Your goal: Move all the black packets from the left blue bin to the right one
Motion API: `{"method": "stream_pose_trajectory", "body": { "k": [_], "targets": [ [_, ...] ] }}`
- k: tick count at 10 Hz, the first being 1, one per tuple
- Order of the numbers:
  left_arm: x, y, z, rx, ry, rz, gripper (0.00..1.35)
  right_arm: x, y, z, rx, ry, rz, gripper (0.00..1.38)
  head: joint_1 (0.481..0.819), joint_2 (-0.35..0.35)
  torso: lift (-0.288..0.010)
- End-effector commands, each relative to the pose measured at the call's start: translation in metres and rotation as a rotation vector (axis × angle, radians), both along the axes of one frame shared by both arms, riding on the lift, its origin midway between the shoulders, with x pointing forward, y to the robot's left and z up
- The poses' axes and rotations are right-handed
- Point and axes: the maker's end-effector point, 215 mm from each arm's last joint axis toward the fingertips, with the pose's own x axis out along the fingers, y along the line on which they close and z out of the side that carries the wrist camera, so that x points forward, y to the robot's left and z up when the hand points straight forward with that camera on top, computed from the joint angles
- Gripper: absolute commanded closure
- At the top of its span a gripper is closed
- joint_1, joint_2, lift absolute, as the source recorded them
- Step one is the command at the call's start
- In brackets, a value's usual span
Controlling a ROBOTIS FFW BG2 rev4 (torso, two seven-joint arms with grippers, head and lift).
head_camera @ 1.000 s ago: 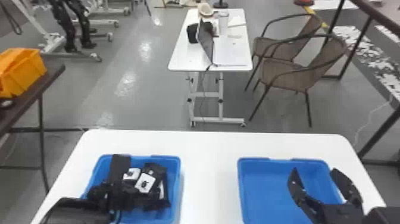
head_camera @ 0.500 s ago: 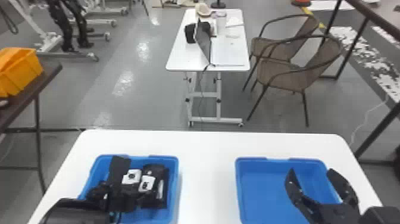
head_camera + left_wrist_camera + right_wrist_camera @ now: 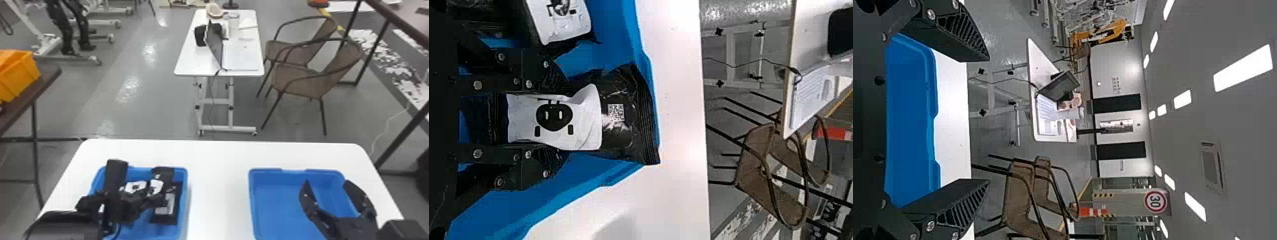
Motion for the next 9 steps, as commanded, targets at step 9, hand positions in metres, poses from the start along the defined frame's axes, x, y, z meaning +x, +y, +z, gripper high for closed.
{"method": "stream_pose_trajectory", "body": {
  "k": [9],
  "targets": [
    [0.072, -0.193, 0.16, 0.176, -0.395, -0.633, 0.84, 0.06, 0.082, 0.036, 0.2, -0.065, 0.295, 0.14, 0.695, -0.07, 0.0]
  ]
}}
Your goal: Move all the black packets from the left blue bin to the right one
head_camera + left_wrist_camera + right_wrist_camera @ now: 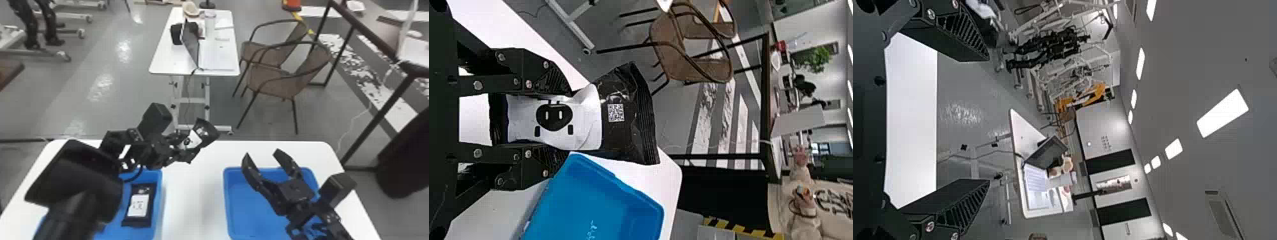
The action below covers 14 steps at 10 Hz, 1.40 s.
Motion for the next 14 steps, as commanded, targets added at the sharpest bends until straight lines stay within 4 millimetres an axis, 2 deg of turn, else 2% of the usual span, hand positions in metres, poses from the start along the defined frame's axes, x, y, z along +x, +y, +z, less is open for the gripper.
{"method": "stream_pose_trajectory", "body": {
  "k": [1, 3, 8, 10, 11, 12, 13, 14],
  "targets": [
    [0.005, -0.035, 0.003, 0.013, -0.059, -0.083, 0.84, 0.013, 0.016, 0.014, 0.013, -0.029, 0.059, 0.14, 0.695, -0.079, 0.0],
    [0.004, -0.074, 0.005, -0.029, -0.094, -0.161, 0.84, 0.022, 0.029, 0.025, 0.031, -0.052, 0.096, 0.15, 0.695, -0.093, 0.0],
    [0.003, -0.121, 0.032, -0.109, -0.153, -0.211, 0.84, 0.037, 0.05, 0.032, 0.066, -0.066, 0.146, 0.14, 0.695, -0.141, 0.0],
    [-0.003, -0.132, 0.034, -0.14, -0.141, -0.221, 0.84, 0.041, 0.052, 0.033, 0.068, -0.068, 0.146, 0.2, 0.695, -0.153, 0.0],
    [-0.006, -0.135, 0.033, -0.152, -0.133, -0.228, 0.84, 0.044, 0.052, 0.032, 0.08, -0.065, 0.137, 0.42, 0.695, -0.155, 0.0],
    [-0.006, -0.134, 0.033, -0.156, -0.129, -0.225, 0.84, 0.046, 0.049, 0.033, 0.086, -0.064, 0.109, 0.78, 0.695, -0.16, 0.0],
    [-0.006, -0.131, 0.032, -0.163, -0.122, -0.219, 0.84, 0.047, 0.042, 0.035, 0.086, -0.07, 0.07, 0.98, 0.695, -0.164, 0.0],
    [-0.006, -0.13, 0.03, -0.167, -0.116, -0.213, 0.84, 0.045, 0.035, 0.033, 0.073, -0.065, 0.033, 1.09, 0.695, -0.17, 0.0]
  ]
}}
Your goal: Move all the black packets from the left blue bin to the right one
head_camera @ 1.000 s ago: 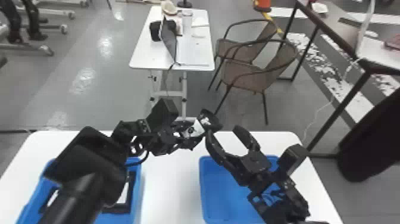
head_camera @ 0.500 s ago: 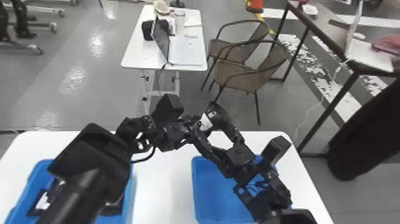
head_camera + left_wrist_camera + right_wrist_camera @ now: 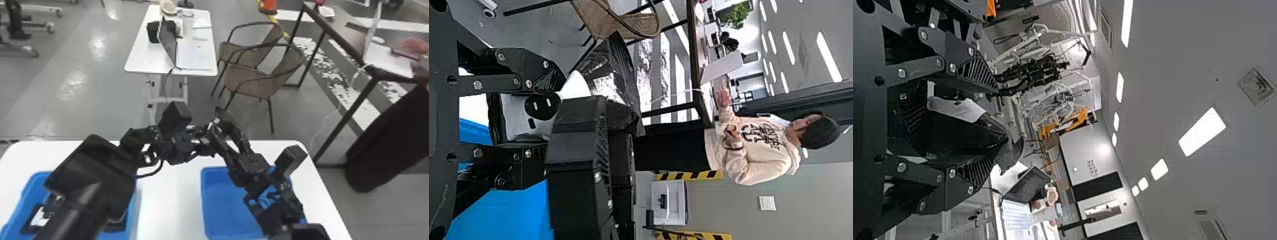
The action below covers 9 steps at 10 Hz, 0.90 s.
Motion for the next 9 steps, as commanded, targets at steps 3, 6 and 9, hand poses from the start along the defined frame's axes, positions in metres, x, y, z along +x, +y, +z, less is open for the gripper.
{"method": "stream_pose_trajectory", "body": {
  "k": [3, 6, 9],
  "targets": [
    [0.0, 0.007, -0.005, -0.013, 0.02, 0.014, 0.84, -0.009, -0.025, -0.001, -0.036, -0.011, -0.123, 1.28, 0.695, -0.187, 0.0],
    [0.002, 0.006, -0.001, -0.021, 0.017, 0.021, 0.84, -0.01, -0.027, -0.006, -0.031, -0.005, -0.128, 1.28, 0.695, -0.196, 0.0],
    [0.003, 0.025, -0.021, -0.023, 0.07, 0.087, 0.41, -0.012, -0.045, -0.014, -0.041, 0.003, -0.173, 1.28, 0.695, -0.198, 0.0]
  ]
}}
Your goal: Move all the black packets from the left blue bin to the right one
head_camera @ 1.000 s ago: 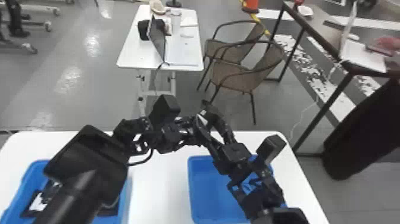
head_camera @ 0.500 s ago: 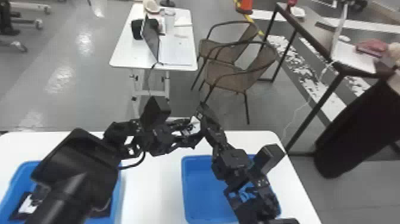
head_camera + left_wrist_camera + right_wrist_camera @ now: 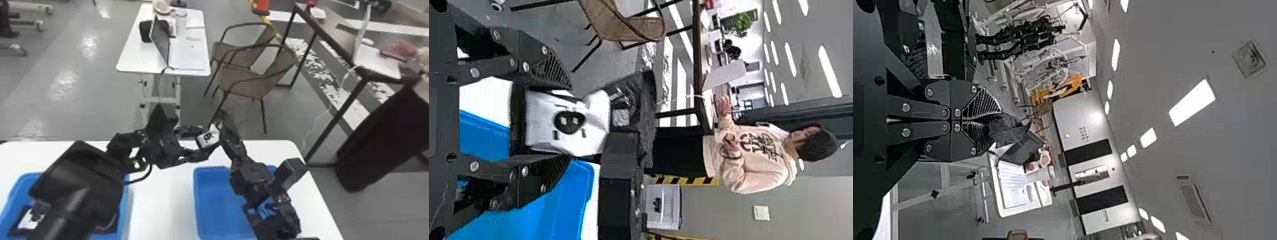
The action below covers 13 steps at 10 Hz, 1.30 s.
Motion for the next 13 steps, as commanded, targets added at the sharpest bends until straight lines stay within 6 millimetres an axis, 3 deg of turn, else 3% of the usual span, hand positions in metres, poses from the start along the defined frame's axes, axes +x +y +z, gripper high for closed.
{"method": "stream_pose_trajectory", "body": {
  "k": [1, 2, 4, 6, 8, 10, 13],
  "targets": [
    [0.001, 0.025, -0.015, -0.009, 0.038, 0.056, 0.21, -0.002, -0.014, -0.01, -0.013, 0.019, -0.033, 1.28, 0.695, -0.199, 0.0],
    [0.001, 0.048, -0.021, -0.035, 0.061, 0.107, 0.11, -0.006, -0.027, -0.021, -0.016, 0.043, -0.067, 1.28, 0.695, -0.196, 0.0],
    [-0.002, 0.098, -0.028, -0.07, 0.095, 0.226, 0.11, -0.02, -0.053, -0.047, -0.021, 0.103, -0.116, 1.28, 0.695, -0.178, 0.0],
    [-0.013, 0.15, -0.027, -0.101, 0.11, 0.338, 0.1, -0.038, -0.07, -0.092, -0.028, 0.217, -0.138, 1.28, 0.695, -0.158, 0.0],
    [-0.017, 0.193, -0.011, -0.149, 0.093, 0.438, 0.07, -0.052, -0.074, -0.136, -0.005, 0.311, -0.145, 1.28, 0.695, -0.118, 0.0],
    [-0.021, 0.206, 0.002, -0.179, 0.074, 0.472, 0.01, -0.059, -0.076, -0.167, 0.008, 0.376, -0.145, 1.28, 0.695, -0.085, 0.0],
    [-0.025, 0.215, 0.011, -0.238, 0.088, 0.502, 0.06, -0.064, -0.078, -0.191, 0.011, 0.435, -0.144, 1.28, 0.695, -0.066, 0.0]
  ]
}}
